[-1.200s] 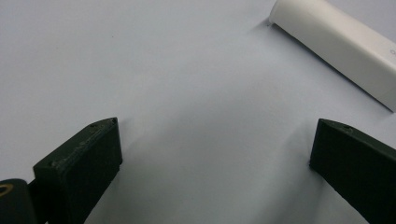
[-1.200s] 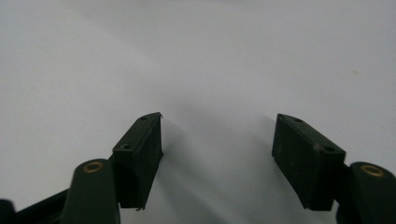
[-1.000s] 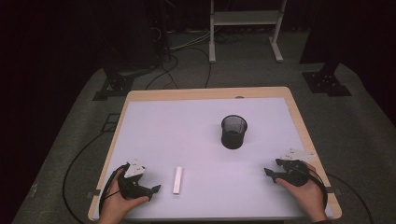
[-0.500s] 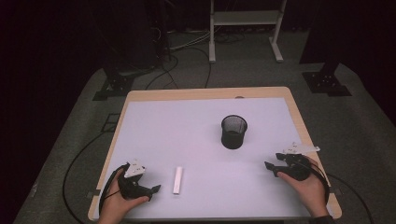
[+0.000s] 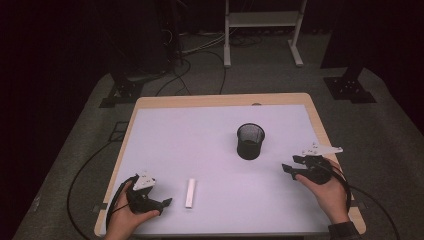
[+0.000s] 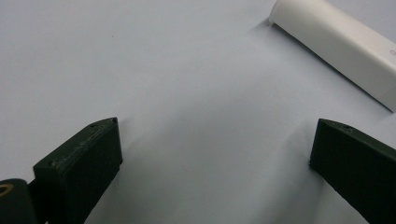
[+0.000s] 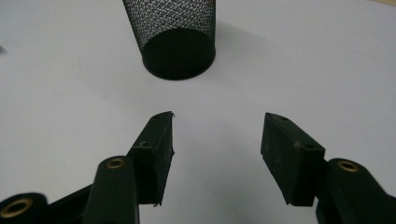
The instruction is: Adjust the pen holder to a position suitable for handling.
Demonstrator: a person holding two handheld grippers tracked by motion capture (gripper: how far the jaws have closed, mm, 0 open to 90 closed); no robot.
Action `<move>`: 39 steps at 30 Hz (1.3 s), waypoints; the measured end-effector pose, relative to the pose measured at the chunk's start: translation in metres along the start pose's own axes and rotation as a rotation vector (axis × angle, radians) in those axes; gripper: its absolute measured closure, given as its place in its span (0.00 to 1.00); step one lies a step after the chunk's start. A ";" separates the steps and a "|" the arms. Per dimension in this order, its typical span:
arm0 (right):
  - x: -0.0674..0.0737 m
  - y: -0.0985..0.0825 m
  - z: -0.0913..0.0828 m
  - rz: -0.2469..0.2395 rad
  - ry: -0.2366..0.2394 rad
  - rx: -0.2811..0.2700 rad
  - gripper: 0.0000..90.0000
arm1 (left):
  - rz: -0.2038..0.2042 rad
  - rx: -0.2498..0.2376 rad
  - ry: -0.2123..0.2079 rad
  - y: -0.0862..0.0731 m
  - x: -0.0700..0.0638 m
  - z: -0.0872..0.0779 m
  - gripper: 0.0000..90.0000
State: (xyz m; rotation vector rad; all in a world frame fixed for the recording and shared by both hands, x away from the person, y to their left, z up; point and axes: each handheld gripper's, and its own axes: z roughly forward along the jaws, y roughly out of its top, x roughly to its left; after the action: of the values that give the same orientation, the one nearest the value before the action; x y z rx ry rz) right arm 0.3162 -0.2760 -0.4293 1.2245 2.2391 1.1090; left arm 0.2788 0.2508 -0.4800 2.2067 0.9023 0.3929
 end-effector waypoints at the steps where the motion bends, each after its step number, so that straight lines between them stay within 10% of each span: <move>1: 0.000 0.002 0.000 0.000 0.000 -0.002 0.48 | 0.001 0.001 0.000 0.000 0.000 0.000 0.02; 39: 0.005 0.069 0.010 -0.015 0.031 -0.063 0.61 | -0.002 -0.002 -0.001 0.000 0.000 0.000 0.02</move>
State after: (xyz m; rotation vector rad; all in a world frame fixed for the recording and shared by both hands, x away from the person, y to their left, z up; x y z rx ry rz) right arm 0.3569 -0.2456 -0.3817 1.1708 2.2142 1.1912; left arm 0.2788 0.2508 -0.4801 2.2043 0.9030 0.3920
